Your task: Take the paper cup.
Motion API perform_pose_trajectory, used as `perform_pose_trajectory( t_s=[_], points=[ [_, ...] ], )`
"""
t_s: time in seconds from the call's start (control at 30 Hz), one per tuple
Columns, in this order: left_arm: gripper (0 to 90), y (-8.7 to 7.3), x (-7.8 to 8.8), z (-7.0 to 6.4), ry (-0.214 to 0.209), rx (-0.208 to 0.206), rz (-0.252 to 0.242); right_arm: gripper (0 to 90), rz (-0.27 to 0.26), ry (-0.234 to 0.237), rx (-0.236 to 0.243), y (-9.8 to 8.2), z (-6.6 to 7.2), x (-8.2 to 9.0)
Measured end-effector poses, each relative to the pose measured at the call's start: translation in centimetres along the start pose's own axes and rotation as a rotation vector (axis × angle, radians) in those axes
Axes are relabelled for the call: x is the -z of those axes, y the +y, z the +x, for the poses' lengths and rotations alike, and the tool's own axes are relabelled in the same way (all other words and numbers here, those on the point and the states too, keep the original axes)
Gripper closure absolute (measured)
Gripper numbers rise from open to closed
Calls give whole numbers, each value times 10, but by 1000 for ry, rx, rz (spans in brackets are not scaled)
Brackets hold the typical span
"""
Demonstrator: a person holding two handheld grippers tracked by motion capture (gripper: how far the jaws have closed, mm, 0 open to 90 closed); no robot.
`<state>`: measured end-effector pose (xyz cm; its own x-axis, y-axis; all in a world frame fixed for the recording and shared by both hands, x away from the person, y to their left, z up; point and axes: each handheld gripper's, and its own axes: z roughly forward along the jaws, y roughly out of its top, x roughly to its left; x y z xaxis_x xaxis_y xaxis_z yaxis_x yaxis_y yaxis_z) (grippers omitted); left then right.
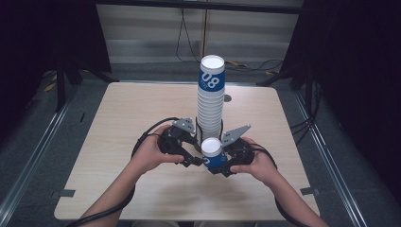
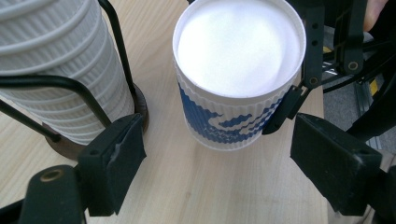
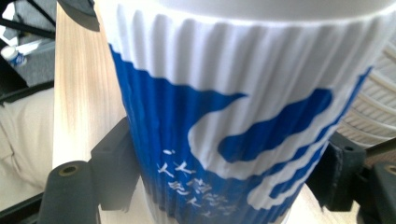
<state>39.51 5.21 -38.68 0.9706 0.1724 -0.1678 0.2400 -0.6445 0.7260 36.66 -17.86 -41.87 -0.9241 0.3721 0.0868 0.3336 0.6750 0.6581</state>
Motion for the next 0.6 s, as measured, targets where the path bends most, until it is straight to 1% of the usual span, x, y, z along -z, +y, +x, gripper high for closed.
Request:
perform_pose_trajectory(
  t_s=[0.03, 0.07, 0.1, 0.13, 0.17, 0.2, 0.23, 0.27, 0.3, 0.43, 0.47, 0.53, 0.57, 0.6],
  points=[
    [174, -1, 0, 1, -2, -4, 3, 225, 20, 7, 9, 2, 0, 0],
    [174, -2, 0, 1, -4, -3, 0, 225, 20, 7, 9, 2, 0, 0],
    [174, -4, 0, 1, -5, 2, 0, 225, 45, 11, 17, 4, 0, -1],
    [174, -6, -1, 1, -5, 7, -4, 225, 62, 14, 13, 4, 0, 0],
    [174, -6, -1, 1, -5, 7, -4, 225, 62, 14, 13, 4, 0, 0],
    [174, -8, -1, 2, -10, 5, -10, 225, 69, 15, 24, 5, 1, -1],
    [174, -10, -2, 2, -13, 16, -13, 225, 97, 22, 39, 7, 1, -3],
    [174, -10, -2, 2, -13, 16, -13, 225, 97, 22, 39, 7, 1, -3],
    [174, -13, -2, 3, -15, 14, -12, 225, 110, 22, 50, 10, 1, -4],
    [174, -18, 0, 4, -13, 20, -13, 225, 154, 19, 65, 15, -1, -4],
    [174, -18, 0, 4, -13, 20, -13, 225, 154, 19, 65, 15, -1, -4],
    [174, -21, 2, 5, -12, 28, -19, 225, 184, 20, 75, 18, -2, -5],
    [174, -22, 2, 5, -7, 24, -27, 225, 198, 24, 87, 19, -2, -5],
    [174, -22, 2, 5, -7, 24, -27, 225, 198, 24, 87, 19, -2, -5]
  ],
)
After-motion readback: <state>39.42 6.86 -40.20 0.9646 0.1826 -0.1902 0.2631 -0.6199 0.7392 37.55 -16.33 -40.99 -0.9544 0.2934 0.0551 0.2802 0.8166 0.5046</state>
